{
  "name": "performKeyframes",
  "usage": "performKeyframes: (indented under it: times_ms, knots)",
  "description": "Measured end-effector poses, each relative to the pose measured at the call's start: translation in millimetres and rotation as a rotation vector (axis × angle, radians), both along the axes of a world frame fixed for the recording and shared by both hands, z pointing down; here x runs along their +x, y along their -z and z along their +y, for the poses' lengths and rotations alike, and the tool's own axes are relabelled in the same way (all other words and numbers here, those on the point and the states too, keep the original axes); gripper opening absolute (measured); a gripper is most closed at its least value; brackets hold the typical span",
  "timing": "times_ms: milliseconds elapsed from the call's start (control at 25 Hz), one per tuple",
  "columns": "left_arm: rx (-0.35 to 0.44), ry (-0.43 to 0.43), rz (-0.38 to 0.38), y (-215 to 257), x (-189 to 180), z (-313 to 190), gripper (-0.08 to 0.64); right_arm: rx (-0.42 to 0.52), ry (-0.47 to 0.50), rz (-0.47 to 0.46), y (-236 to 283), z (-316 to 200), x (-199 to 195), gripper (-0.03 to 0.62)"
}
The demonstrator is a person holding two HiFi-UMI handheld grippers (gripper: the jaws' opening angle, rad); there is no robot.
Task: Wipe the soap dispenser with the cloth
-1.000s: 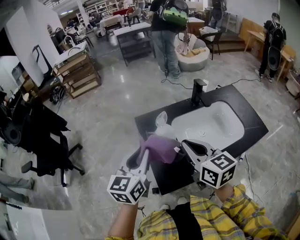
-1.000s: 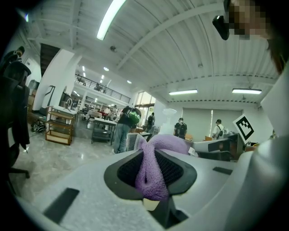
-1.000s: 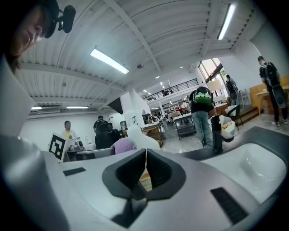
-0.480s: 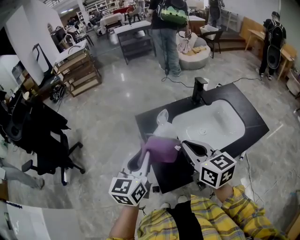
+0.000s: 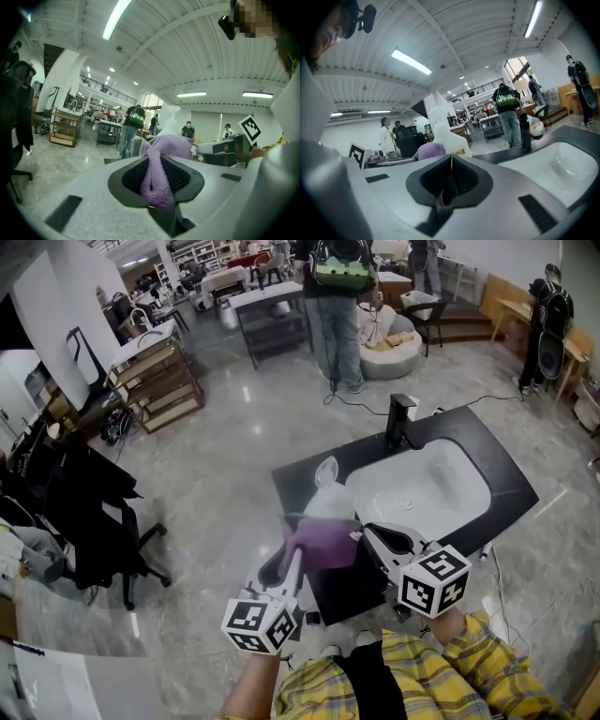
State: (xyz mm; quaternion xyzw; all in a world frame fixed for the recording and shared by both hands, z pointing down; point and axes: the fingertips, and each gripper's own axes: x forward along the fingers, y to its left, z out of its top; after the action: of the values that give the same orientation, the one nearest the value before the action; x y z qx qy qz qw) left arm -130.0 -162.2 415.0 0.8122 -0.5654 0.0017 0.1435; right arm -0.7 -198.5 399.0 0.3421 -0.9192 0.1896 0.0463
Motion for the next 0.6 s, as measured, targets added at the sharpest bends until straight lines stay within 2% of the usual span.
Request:
performKeyframes:
  times_ms: [600]
  knots:
    - [-0.097, 0.01, -0.02, -45, 1, -7, 0.066, -0.028, 0.003, 0.02, -16, 3, 2, 0.008]
